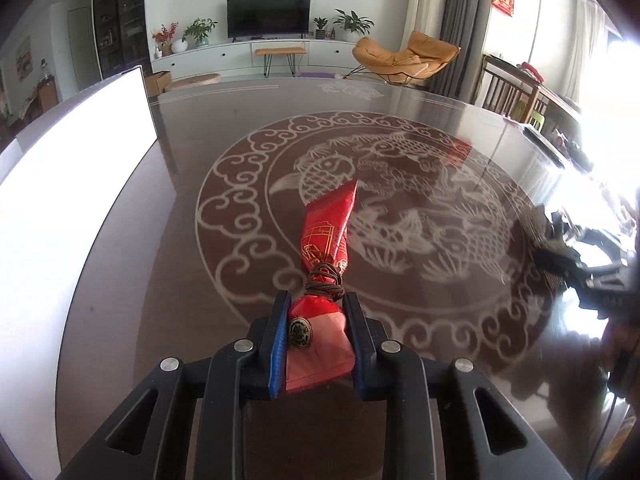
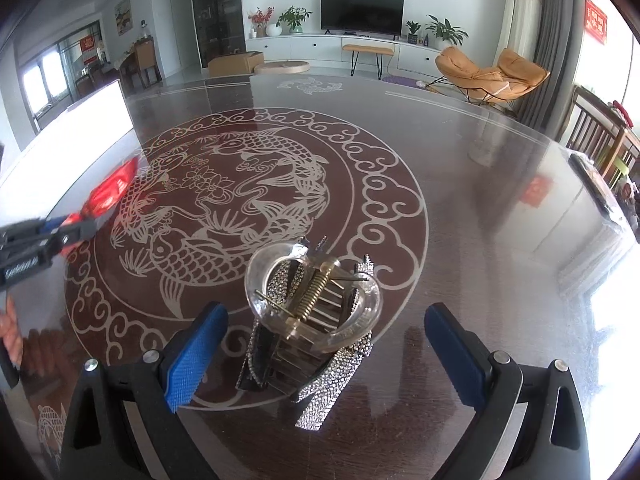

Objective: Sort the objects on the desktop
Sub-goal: 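Grasp the silver sequined bow with the right gripper while the left gripper grasps the red case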

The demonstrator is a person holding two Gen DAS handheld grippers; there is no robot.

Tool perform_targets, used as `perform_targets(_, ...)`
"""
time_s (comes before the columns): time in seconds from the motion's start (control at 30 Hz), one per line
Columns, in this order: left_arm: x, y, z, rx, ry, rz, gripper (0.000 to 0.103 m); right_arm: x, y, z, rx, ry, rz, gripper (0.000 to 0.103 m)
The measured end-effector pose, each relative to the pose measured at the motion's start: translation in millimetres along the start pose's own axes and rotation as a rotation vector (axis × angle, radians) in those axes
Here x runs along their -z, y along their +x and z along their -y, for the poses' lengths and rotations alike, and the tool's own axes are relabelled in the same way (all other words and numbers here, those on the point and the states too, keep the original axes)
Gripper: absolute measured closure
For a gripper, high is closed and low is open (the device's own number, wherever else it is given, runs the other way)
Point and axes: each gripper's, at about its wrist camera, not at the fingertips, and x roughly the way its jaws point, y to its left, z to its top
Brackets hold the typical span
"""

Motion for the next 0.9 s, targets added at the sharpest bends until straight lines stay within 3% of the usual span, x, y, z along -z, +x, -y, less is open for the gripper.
perform_targets(0.07, 18, -15, 7, -0.011, 0.016, -0.007, 0.074, -1, 0, 0, 0.001, -0.001, -0.004, 0.004)
perform_targets(0.13, 26, -21, 12, -0.011, 0.031, -0.016, 0.056, -1, 2, -1, 0.004, -0.009, -0.014, 0.004)
perform_targets(0.27, 25, -19, 23, -0.021, 0.077, -0.045, 0.040, -2, 5, -1, -0.011, -0.014, -0.025, 0.004)
perform_targets(0.47, 11, -5, 21, -0.019, 0.054, -0.077, 0.011, -1, 8, 1, -0.069, -0.004, -0.037, 0.001)
perform_targets(0.5, 12, -3, 22, -0.021, 0.061, -0.084, 0.002, 0, 8, 1, -0.070, -0.004, -0.038, 0.001)
perform_targets(0.73, 11, 0, 19, -0.007, 0.073, -0.106, 0.000, 2, 11, -8, -0.030, -0.041, -0.057, 0.000)
perform_targets(0.9, -4, 9, 24, -0.006, 0.095, -0.215, 0.000, 3, 10, -7, -0.035, -0.039, -0.058, 0.000)
